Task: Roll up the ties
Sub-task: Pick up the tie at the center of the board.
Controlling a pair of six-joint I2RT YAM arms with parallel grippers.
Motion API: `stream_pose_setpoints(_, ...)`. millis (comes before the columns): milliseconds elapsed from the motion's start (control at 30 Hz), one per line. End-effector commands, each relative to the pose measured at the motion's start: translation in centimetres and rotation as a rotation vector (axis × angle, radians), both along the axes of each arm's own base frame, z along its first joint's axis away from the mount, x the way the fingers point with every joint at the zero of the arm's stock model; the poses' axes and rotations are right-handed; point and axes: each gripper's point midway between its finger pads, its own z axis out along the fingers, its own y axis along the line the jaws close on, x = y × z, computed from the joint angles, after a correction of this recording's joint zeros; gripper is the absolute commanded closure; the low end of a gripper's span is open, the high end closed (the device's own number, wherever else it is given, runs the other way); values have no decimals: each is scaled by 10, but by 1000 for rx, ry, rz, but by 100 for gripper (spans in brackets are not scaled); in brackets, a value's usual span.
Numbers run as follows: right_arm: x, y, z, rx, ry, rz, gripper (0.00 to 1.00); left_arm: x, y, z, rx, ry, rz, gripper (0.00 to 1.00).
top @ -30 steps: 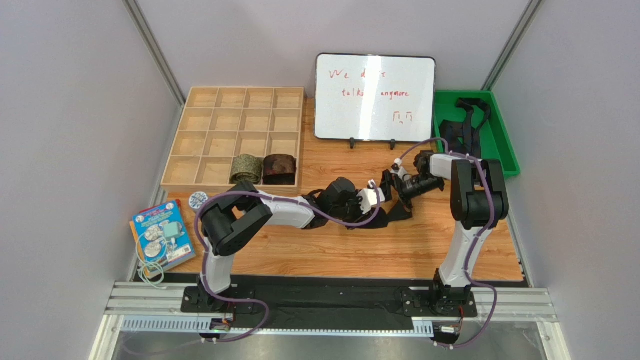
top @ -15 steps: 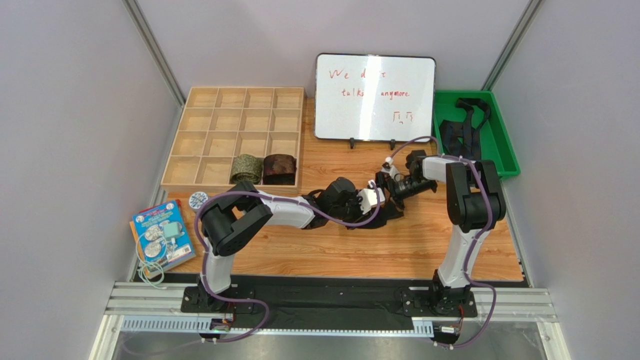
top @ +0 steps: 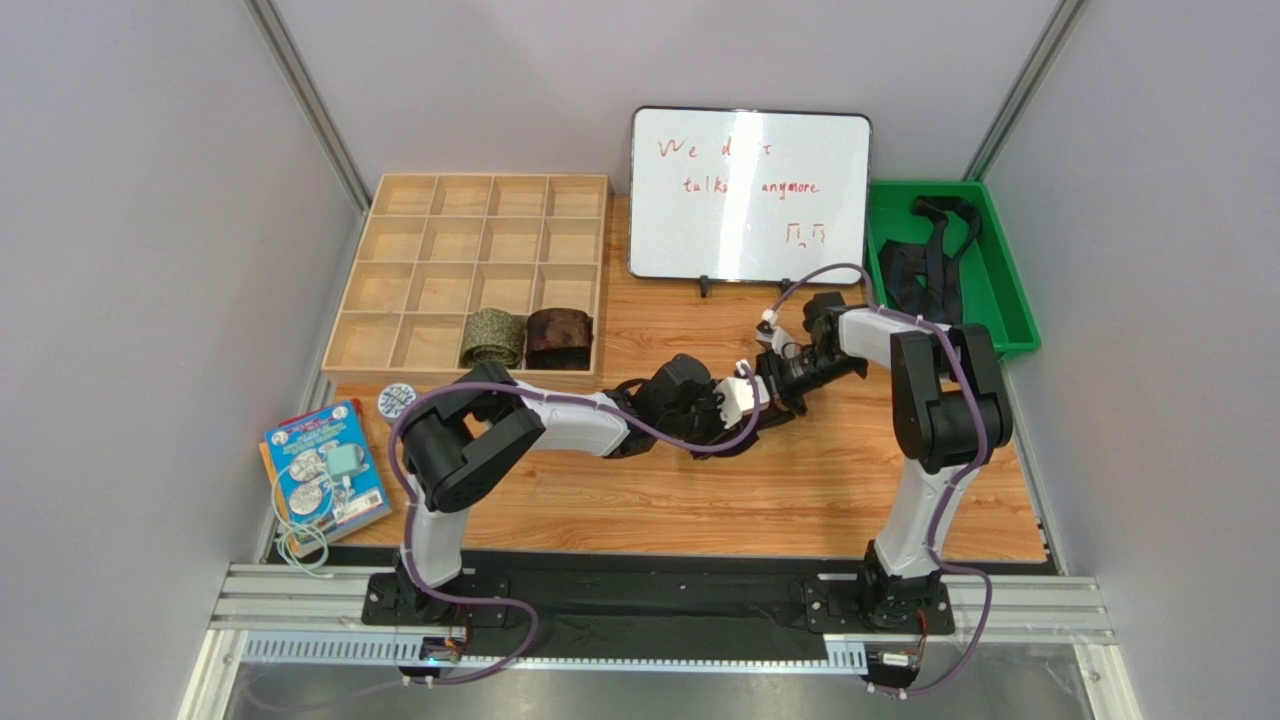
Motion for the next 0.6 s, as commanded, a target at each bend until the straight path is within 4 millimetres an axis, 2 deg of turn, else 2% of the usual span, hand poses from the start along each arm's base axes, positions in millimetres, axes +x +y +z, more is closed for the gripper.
stream_pose_setpoints(0, 9, -6, 3, -51, -58, 9, 100, -29, 57, -62, 253, 158, 39, 59)
stream_pose_setpoints(33, 9, -6, 3, -51, -58, 9, 100, -28, 57, -60, 245, 162, 46, 48)
stream_pose_setpoints(67, 10, -5, 4, -49, -65, 8, 100, -27, 57, -56, 232, 171, 52, 43)
stream_pose_setpoints(100, 10, -5, 4, -51, -63, 8, 100, -24, 54, -44, 198, 174, 68, 35)
stream_pose_setpoints(167, 15, -4, 8, -45, -82, 8, 100, -23, 55, -29, 146, 187, 80, 26)
stream_pose_setpoints(200, 17, -4, 10, -39, -90, 8, 100, -19, 50, -5, 82, 169, 91, 21)
stream_pose_setpoints(233, 19, -2, 13, -35, -75, -13, 100, -21, 52, 2, 59, 176, 98, 20)
stream_pose_setpoints(267, 22, 1, 20, -11, -91, -17, 100, -23, 50, 15, 19, 181, 86, 14)
stream_pose_setpoints(300, 27, 3, 26, 1, -104, -25, 100, -20, 50, 40, -36, 162, 91, 13)
stream_pose_setpoints(367, 33, 10, 40, 46, -116, -43, 100, -23, 55, 62, -92, 178, 106, 12)
stream_pose_setpoints(400, 39, 13, 47, 61, -134, -48, 100, -20, 61, 88, -142, 158, 124, 12)
stream_pose_setpoints(433, 41, 16, 54, 80, -145, -52, 100, -20, 67, 95, -161, 167, 142, 12)
stream_pose_setpoints(467, 46, 29, 73, 122, -169, -46, 100, -21, 92, 129, -214, 175, 181, 12)
stream_pose_setpoints(500, 52, 35, 83, 135, -195, -39, 100, -8, 111, 136, -235, 184, 236, 12)
stream_pose_setpoints(567, 53, 50, 96, 154, -222, -15, 100, -11, 135, 156, -263, 217, 272, 12)
